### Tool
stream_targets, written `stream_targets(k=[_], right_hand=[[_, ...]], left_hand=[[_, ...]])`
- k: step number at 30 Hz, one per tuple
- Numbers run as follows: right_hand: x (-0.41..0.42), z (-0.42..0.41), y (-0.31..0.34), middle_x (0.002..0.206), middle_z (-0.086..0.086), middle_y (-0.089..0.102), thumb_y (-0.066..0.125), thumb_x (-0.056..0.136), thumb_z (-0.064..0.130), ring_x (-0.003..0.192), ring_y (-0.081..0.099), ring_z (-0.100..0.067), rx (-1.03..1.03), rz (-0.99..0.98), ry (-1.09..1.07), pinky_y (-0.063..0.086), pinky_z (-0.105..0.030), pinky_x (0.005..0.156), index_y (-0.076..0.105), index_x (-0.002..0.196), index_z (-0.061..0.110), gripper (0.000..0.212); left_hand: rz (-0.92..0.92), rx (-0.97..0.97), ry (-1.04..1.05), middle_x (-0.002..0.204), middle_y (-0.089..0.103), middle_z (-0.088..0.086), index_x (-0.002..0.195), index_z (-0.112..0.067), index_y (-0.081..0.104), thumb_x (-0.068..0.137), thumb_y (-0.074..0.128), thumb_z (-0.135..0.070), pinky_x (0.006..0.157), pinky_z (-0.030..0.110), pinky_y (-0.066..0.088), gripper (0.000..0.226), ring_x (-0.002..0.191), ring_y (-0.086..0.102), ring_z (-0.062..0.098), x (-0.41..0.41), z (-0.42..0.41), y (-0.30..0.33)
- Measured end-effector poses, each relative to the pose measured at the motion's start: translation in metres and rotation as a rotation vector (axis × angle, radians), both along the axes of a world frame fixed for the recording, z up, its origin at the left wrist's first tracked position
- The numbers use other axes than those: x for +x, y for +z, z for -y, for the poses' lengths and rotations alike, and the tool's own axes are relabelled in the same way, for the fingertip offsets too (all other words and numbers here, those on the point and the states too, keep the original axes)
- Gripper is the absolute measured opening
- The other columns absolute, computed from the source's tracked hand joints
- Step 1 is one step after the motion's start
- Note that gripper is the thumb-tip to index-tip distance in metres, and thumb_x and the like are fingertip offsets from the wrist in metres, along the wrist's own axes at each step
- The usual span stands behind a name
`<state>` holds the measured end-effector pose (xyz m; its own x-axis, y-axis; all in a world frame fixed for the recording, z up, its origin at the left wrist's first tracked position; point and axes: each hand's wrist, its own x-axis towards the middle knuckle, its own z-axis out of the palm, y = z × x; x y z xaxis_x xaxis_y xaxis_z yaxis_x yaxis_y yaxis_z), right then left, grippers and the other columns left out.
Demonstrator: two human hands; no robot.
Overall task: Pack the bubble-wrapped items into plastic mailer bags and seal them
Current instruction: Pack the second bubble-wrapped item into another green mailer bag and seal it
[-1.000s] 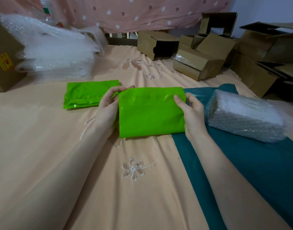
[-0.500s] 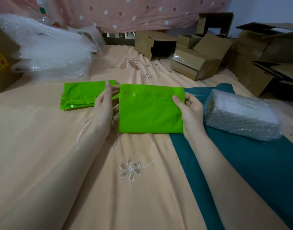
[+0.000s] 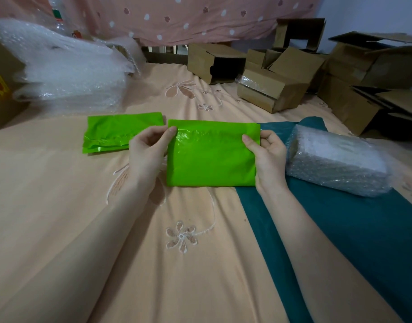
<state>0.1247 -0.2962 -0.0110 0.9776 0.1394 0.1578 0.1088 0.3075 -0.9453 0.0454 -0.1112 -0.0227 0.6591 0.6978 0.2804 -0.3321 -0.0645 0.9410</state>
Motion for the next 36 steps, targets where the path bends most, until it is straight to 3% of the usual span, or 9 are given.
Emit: stream_targets(k=[4, 7, 11, 14, 17, 19, 25, 30, 36], right_hand=[[0.000, -0.001, 0.001, 0.066, 0.005, 0.071, 0.065, 0.081, -0.006, 0.066, 0.064, -0.011, 0.061, -0.022, 0.002, 0.054, -0.028, 0.066, 0.046, 0.083, 0.014, 0.028], [-0.001, -0.001, 0.002, 0.068, 0.005, 0.070, 0.065, 0.080, -0.008, 0.068, 0.063, -0.014, 0.058, -0.030, -0.007, 0.053, -0.030, 0.068, 0.045, 0.085, 0.015, 0.030], [-0.003, -0.002, 0.004, 0.080, -0.001, 0.067, 0.066, 0.080, -0.005, 0.073, 0.062, -0.016, 0.038, -0.037, -0.002, 0.053, -0.033, 0.072, 0.045, 0.093, 0.017, 0.033], [-0.007, -0.005, 0.004, 0.089, 0.000, 0.063, 0.073, 0.078, 0.008, 0.077, 0.062, -0.011, -0.081, 0.012, 0.038, 0.053, -0.031, 0.075, 0.043, 0.109, 0.021, 0.046], [-0.010, -0.010, 0.002, 0.108, 0.001, 0.056, 0.082, 0.071, 0.024, 0.096, 0.060, -0.011, -0.280, 0.124, -0.023, 0.051, -0.028, 0.085, 0.036, 0.120, 0.028, 0.067], [-0.011, -0.013, 0.000, 0.115, 0.001, 0.052, 0.083, 0.067, 0.028, 0.105, 0.057, -0.017, -0.358, 0.209, -0.075, 0.048, -0.034, 0.092, 0.031, 0.119, 0.033, 0.074], [-0.013, -0.015, 0.001, 0.099, 0.012, 0.055, 0.085, 0.065, 0.030, 0.093, 0.061, -0.016, -0.381, 0.312, -0.131, 0.051, -0.035, 0.087, 0.031, 0.127, 0.027, 0.082], [-0.017, -0.016, 0.002, 0.090, 0.018, 0.051, 0.084, 0.065, 0.032, 0.090, 0.061, -0.017, -0.440, 0.354, -0.174, 0.050, -0.034, 0.083, 0.030, 0.131, 0.024, 0.086], [-0.020, -0.016, 0.002, 0.094, 0.028, 0.042, 0.083, 0.067, 0.035, 0.091, 0.055, -0.008, -0.458, 0.388, -0.178, 0.046, -0.030, 0.085, 0.031, 0.132, 0.023, 0.085]], left_hand=[[0.025, -0.065, 0.041, 0.055, 0.054, -0.002, 0.072, -0.018, 0.058, 0.079, 0.073, -0.015, 0.057, 0.026, 0.038, 0.017, 0.060, 0.047, 0.015, 0.002, 0.000, 0.000], [-0.017, -0.132, -0.022, 0.062, 0.061, -0.008, 0.094, -0.020, 0.055, 0.083, 0.070, -0.026, 0.053, 0.027, 0.039, 0.019, 0.062, 0.050, 0.016, 0.000, 0.005, 0.004], [-0.224, 0.006, -0.097, 0.086, 0.060, -0.011, 0.118, -0.024, 0.045, 0.076, 0.073, -0.036, 0.069, 0.016, 0.049, 0.052, 0.076, 0.060, 0.004, -0.003, 0.017, 0.008], [-0.253, 0.097, -0.090, 0.093, 0.057, -0.020, 0.113, -0.028, 0.039, 0.072, 0.079, -0.028, 0.070, 0.004, 0.047, 0.057, 0.082, 0.057, -0.006, -0.004, 0.023, 0.009], [-0.237, 0.118, -0.068, 0.103, 0.067, -0.004, 0.114, -0.020, 0.050, 0.069, 0.082, -0.025, 0.084, 0.026, 0.053, 0.055, 0.091, 0.065, 0.009, -0.003, 0.024, 0.011], [-0.225, 0.136, -0.070, 0.101, 0.068, 0.000, 0.111, -0.019, 0.052, 0.070, 0.081, -0.022, 0.085, 0.030, 0.054, 0.051, 0.090, 0.066, 0.012, -0.004, 0.025, 0.011], [-0.173, 0.130, -0.091, 0.089, 0.067, -0.005, 0.104, -0.015, 0.053, 0.066, 0.084, -0.022, 0.067, 0.014, 0.052, 0.049, 0.074, 0.064, -0.003, -0.001, 0.031, 0.014], [-0.182, 0.157, -0.031, 0.088, 0.068, -0.002, 0.088, -0.022, 0.053, 0.061, 0.087, -0.026, 0.077, 0.028, 0.055, 0.043, 0.082, 0.066, 0.010, 0.005, 0.033, 0.010], [-0.146, 0.157, 0.009, 0.080, 0.064, -0.009, 0.084, -0.024, 0.052, 0.063, 0.086, -0.026, 0.067, 0.014, 0.050, 0.039, 0.070, 0.061, -0.002, 0.005, 0.035, 0.011]])
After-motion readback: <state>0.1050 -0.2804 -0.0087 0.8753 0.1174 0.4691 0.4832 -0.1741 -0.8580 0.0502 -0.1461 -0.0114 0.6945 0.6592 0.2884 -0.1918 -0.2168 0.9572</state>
